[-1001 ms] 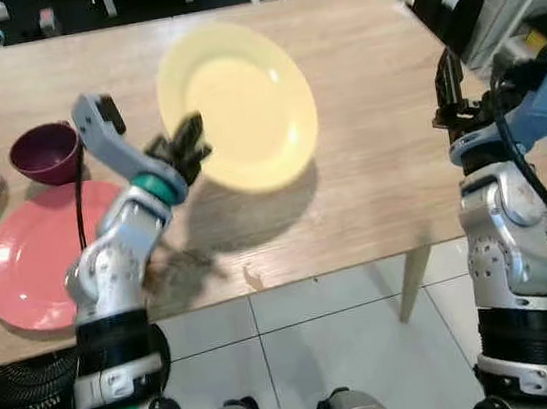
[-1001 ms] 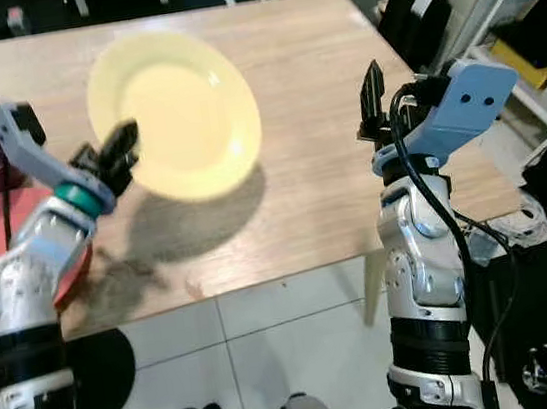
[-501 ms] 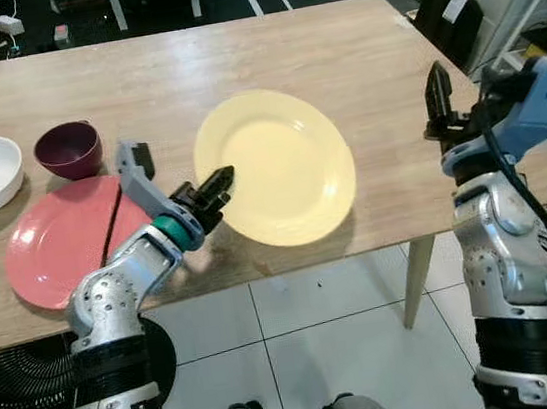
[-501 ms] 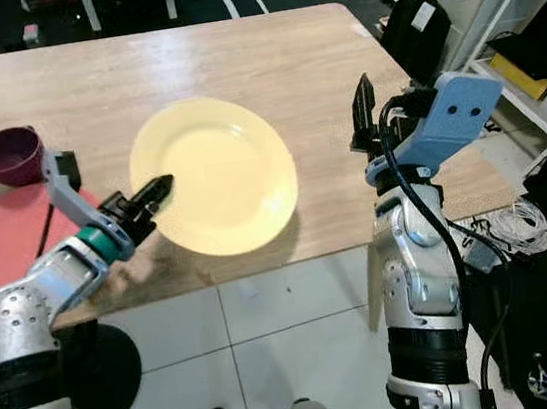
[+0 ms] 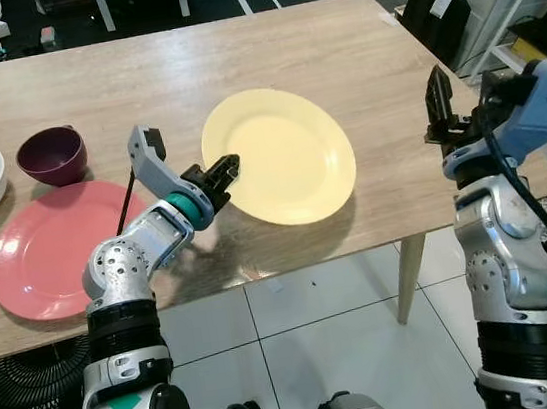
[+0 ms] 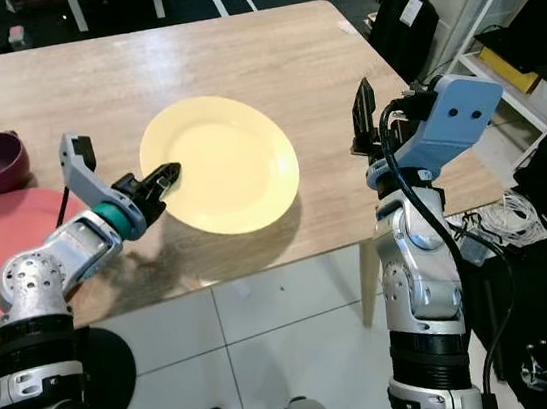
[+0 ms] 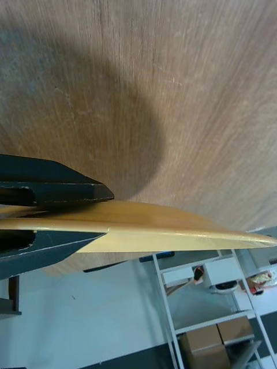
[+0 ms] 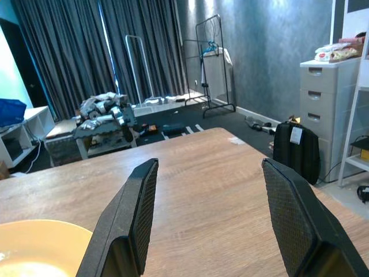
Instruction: Setting the table
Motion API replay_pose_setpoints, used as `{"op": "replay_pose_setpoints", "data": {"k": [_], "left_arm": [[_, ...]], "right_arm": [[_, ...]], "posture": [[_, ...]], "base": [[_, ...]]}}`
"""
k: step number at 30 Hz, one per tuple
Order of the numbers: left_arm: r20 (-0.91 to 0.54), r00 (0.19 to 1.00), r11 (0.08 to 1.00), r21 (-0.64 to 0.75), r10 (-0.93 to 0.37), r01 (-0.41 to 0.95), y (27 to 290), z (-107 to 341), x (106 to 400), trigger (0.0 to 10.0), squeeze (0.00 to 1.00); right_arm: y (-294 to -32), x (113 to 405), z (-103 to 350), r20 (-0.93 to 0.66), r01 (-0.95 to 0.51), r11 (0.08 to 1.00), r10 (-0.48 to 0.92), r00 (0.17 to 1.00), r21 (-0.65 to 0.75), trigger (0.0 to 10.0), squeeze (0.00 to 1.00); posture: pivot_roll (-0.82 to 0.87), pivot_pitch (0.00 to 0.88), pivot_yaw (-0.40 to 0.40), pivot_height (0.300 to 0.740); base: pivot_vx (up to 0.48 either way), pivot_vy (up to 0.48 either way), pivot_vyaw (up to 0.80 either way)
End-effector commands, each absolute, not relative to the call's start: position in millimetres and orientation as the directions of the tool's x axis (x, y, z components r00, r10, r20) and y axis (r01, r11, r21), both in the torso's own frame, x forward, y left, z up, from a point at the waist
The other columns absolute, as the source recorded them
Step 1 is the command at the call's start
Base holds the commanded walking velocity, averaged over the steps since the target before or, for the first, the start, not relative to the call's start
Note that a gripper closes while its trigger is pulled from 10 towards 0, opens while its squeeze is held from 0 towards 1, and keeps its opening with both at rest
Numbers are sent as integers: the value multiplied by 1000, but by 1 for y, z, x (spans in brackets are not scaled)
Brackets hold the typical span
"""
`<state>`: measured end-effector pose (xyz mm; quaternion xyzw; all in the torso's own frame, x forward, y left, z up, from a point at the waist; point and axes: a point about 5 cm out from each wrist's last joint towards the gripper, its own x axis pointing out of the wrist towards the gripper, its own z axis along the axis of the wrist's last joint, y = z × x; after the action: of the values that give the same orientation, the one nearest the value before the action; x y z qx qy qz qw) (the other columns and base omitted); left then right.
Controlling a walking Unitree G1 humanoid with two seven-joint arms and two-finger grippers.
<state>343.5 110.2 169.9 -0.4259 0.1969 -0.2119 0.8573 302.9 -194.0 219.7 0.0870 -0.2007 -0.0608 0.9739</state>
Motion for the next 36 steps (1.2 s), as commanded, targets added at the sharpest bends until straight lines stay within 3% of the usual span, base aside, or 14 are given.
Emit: {"op": "replay_pose_setpoints", "data": {"k": [1,5,7,14,15,23,24,28,29,36], "left_arm": [[-193,810,561,-806,-554,192,102,166,343,10000,447],[-214,801,568,-803,-559,181,99,162,342,10000,455],[-229,791,565,-807,-567,171,97,159,341,10000,584],[-234,776,564,-806,-585,182,94,157,340,10000,678],[-239,774,567,-804,-587,181,93,157,340,10000,1000],[-272,768,589,-791,-580,165,97,155,336,10000,1000],[-283,781,613,-775,-556,155,103,155,333,10000,808],[-291,791,630,-762,-538,148,107,155,331,10000,808],[-326,833,712,-693,-448,111,125,156,324,10000,0],[-356,835,793,-592,-419,145,141,165,306,10000,0]], "right_arm": [[-195,301,219,375,81,979,-148,915,188,10000,0],[-195,301,219,375,81,979,-147,915,187,10000,0],[-194,301,220,375,79,979,-146,915,188,10000,0],[-194,302,220,377,76,979,-143,915,187,10000,0],[-194,302,221,378,76,979,-143,915,187,10000,0],[-193,302,221,380,75,979,-143,914,189,10000,0],[-193,301,221,380,75,979,-144,914,190,10000,0],[-193,301,221,380,75,979,-144,914,190,10000,0],[-193,301,220,375,68,979,-137,917,191,10000,0],[-187,300,219,363,-2,985,-61,930,171,10000,0]], "posture": [[-104,19,37,740],[-104,17,37,740],[-105,13,37,740],[-105,8,38,740],[-105,8,38,740],[-100,13,45,740],[-94,18,45,740],[-94,18,45,740],[-85,21,44,740],[-51,30,36,740]], "base": [[0,0,0],[0,0,0],[0,0,0],[0,0,0],[0,0,0],[0,0,0],[0,0,0],[0,0,0],[0,0,0],[0,0,0]]}}
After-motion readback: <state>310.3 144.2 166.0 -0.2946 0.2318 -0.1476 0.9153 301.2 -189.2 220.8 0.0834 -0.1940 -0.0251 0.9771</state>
